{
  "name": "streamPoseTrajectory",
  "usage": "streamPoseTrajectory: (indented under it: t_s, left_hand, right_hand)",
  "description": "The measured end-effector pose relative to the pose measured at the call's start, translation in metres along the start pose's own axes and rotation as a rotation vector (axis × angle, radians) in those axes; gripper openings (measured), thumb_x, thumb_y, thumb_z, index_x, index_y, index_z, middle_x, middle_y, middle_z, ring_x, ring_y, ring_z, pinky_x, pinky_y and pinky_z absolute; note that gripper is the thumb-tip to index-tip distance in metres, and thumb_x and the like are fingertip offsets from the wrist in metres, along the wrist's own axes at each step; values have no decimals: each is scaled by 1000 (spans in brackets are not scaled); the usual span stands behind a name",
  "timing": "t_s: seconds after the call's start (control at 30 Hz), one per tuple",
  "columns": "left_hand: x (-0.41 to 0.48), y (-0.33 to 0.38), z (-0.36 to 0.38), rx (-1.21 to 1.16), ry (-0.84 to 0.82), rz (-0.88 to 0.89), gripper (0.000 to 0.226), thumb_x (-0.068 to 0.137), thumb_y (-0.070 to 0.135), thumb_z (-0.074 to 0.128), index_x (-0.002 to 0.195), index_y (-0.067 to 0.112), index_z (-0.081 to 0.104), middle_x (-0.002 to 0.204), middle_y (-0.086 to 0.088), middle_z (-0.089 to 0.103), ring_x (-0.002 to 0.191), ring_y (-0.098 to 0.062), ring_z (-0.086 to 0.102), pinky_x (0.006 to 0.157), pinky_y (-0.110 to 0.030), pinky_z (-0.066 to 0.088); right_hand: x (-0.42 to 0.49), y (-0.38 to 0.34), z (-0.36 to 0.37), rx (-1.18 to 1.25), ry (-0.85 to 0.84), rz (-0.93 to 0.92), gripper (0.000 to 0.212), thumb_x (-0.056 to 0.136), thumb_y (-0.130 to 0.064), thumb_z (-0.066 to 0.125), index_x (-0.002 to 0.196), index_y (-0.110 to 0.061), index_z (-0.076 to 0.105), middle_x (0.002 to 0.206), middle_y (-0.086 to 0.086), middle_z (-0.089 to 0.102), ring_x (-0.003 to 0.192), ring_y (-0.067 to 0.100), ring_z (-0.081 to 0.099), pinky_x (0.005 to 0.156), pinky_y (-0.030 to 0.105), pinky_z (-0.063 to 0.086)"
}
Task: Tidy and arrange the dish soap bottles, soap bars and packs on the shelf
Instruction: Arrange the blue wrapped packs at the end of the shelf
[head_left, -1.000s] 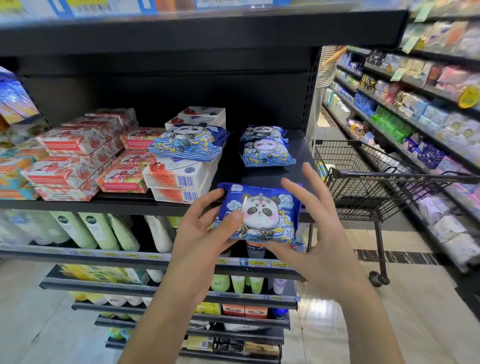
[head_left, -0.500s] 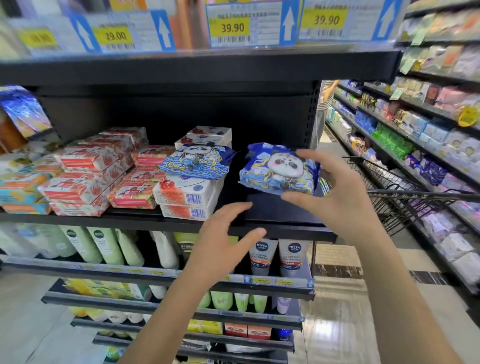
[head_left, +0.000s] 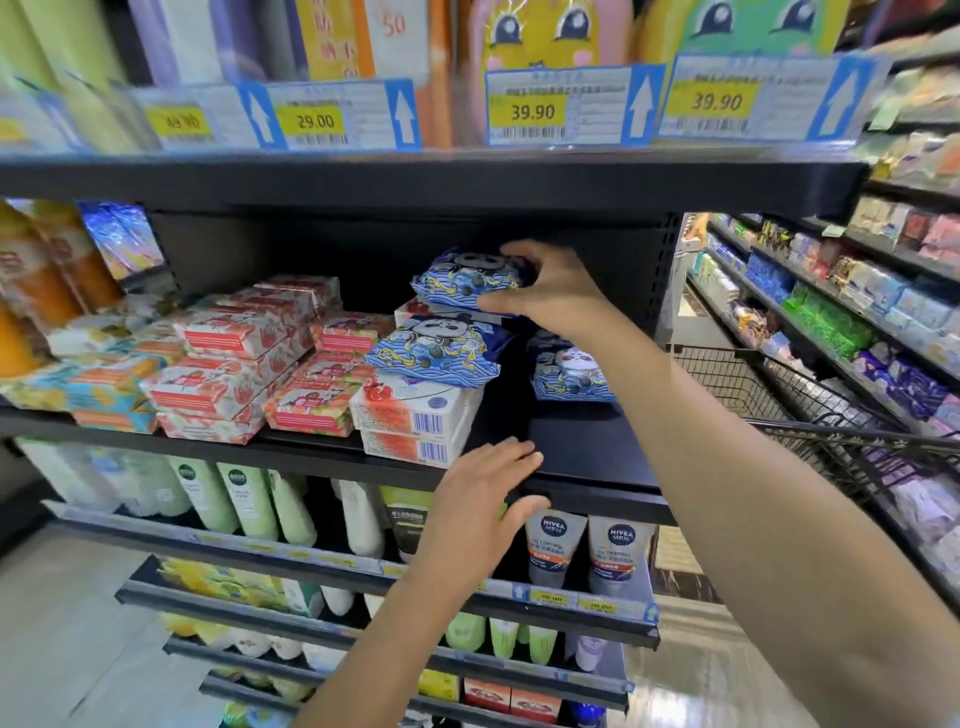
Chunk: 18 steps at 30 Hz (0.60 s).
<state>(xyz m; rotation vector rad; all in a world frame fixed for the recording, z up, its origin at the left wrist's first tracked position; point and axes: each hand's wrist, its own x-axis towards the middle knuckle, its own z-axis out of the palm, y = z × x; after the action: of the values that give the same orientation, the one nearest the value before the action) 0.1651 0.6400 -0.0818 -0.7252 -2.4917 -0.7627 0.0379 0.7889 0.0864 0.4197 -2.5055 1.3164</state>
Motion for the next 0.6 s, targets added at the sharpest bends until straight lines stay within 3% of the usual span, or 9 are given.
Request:
streamPoseTrajectory:
  t_s: [0.23, 0.37, 0.47, 0.6]
  left_hand:
    - [1, -6, 6, 5, 14, 8, 49, 86, 38, 73, 130, 18, 70, 137, 4, 67, 130, -17, 59, 113, -36, 40]
    - [1, -7, 6, -2, 12, 6, 49, 88, 36, 76, 133, 19, 68, 140, 5, 64, 134, -15, 56, 116, -33, 36]
    - [-1, -7, 7, -11, 25, 19, 47, 92, 38, 73, 135, 20, 66, 142, 6, 63, 136, -13, 53, 117, -31, 32]
    - [-2, -6, 6, -22, 22, 17, 48, 94, 39, 70, 137, 21, 64, 144, 7, 61, 138, -11, 50, 118, -30, 28]
  right_hand:
    - [26, -3, 22, -9, -80, -6, 79, 70, -33, 94, 140, -21, 58, 145, -2, 58, 134, 13, 52, 107, 24, 40]
    - [25, 2, 27, -34, -92, -29, 83, 70, -41, 92, 143, -26, 55, 147, -5, 56, 136, 12, 51, 114, 32, 40]
    - [16, 9, 12, 10, -89, -32, 84, 75, -49, 87, 148, -27, 50, 153, -8, 51, 139, 9, 45, 114, 28, 35]
    - [-10, 38, -17, -21, -23, 43, 79, 79, -58, 79, 145, -21, 55, 145, -3, 58, 133, 10, 53, 116, 36, 41]
